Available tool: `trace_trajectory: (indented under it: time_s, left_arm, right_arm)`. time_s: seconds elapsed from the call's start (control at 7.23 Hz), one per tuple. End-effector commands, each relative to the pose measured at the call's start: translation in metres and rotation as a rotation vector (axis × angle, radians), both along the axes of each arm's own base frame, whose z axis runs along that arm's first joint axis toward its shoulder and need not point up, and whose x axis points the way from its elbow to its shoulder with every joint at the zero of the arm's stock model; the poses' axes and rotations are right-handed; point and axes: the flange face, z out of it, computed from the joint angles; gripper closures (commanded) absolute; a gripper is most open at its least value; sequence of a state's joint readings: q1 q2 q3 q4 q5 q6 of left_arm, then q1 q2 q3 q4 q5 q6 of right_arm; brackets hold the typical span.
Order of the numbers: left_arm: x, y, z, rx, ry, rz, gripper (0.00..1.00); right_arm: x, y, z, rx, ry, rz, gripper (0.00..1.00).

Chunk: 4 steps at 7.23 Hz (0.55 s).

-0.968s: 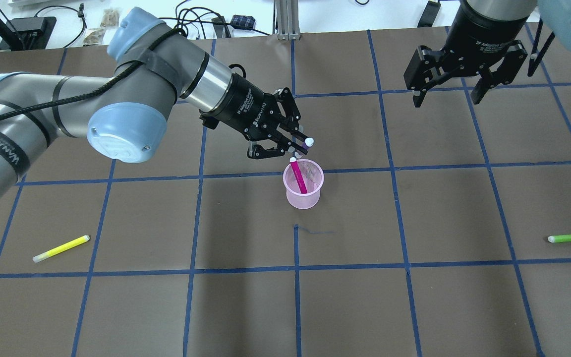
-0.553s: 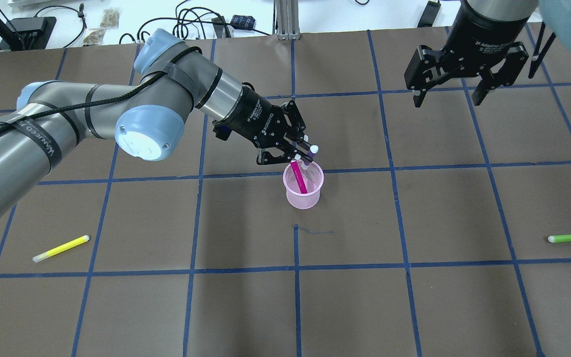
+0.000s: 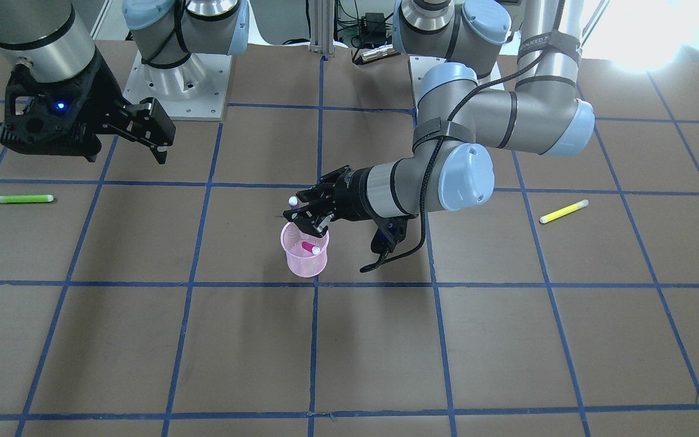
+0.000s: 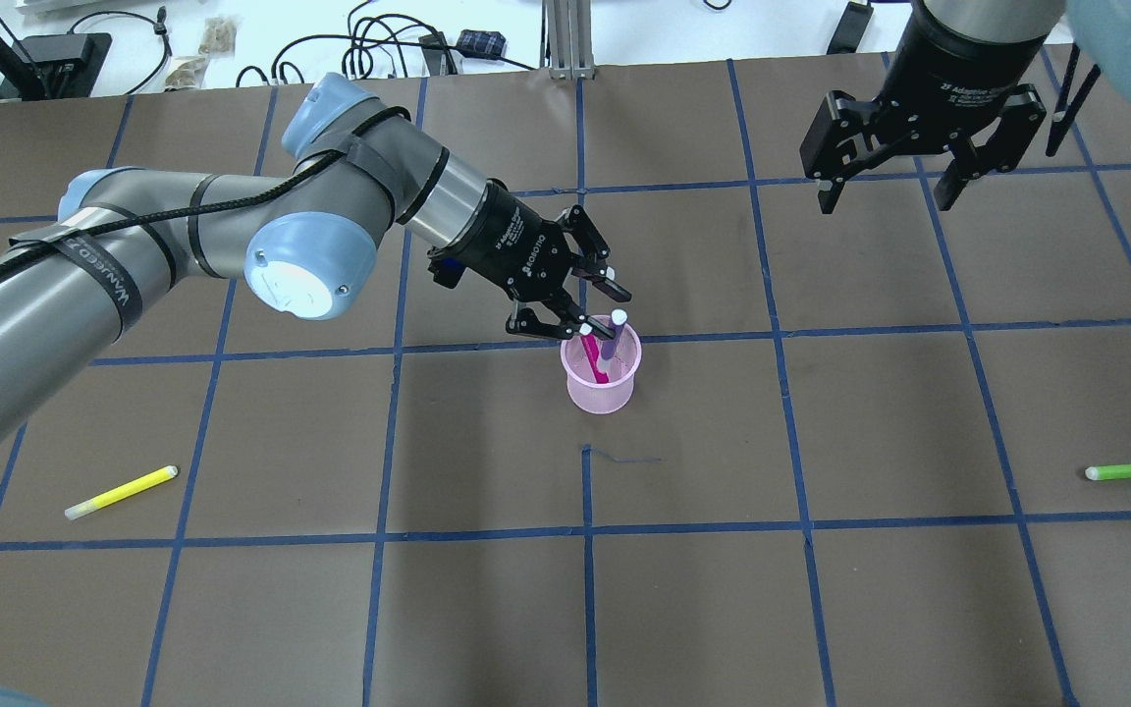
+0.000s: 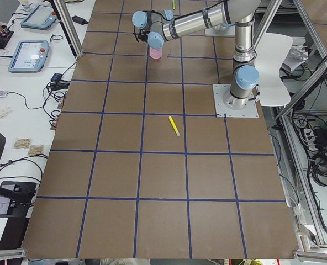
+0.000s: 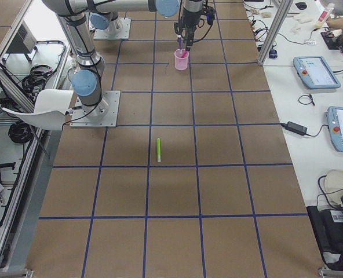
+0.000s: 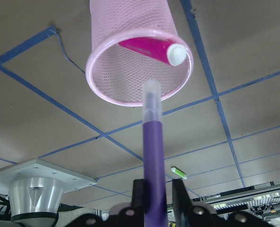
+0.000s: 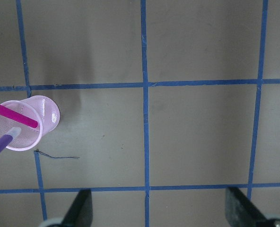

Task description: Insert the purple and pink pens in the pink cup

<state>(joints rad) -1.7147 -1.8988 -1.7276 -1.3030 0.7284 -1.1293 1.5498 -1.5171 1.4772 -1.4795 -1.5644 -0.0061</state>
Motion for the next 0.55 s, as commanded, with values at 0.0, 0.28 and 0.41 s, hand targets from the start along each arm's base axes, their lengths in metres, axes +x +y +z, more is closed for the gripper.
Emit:
trace_trajectory:
  time_s: [0.0, 0.28, 0.41]
  left_arm:
    - [0.001, -0.001, 0.011, -0.019, 0.002, 0.003, 0.00]
    - [0.006, -0.001, 0.031, -0.065, 0.001, 0.003, 0.00]
    - [0.007, -0.005, 0.069, -0.152, -0.008, -0.003, 0.00]
  right_arm:
    - [0.001, 0.000, 0.000, -0.004, -0.003, 0.001, 0.00]
    - [0.001, 0.000, 0.000, -0.002, -0.003, 0.001, 0.00]
    - [0.002, 0.000, 0.000, -0.004, -0.004, 0.002, 0.00]
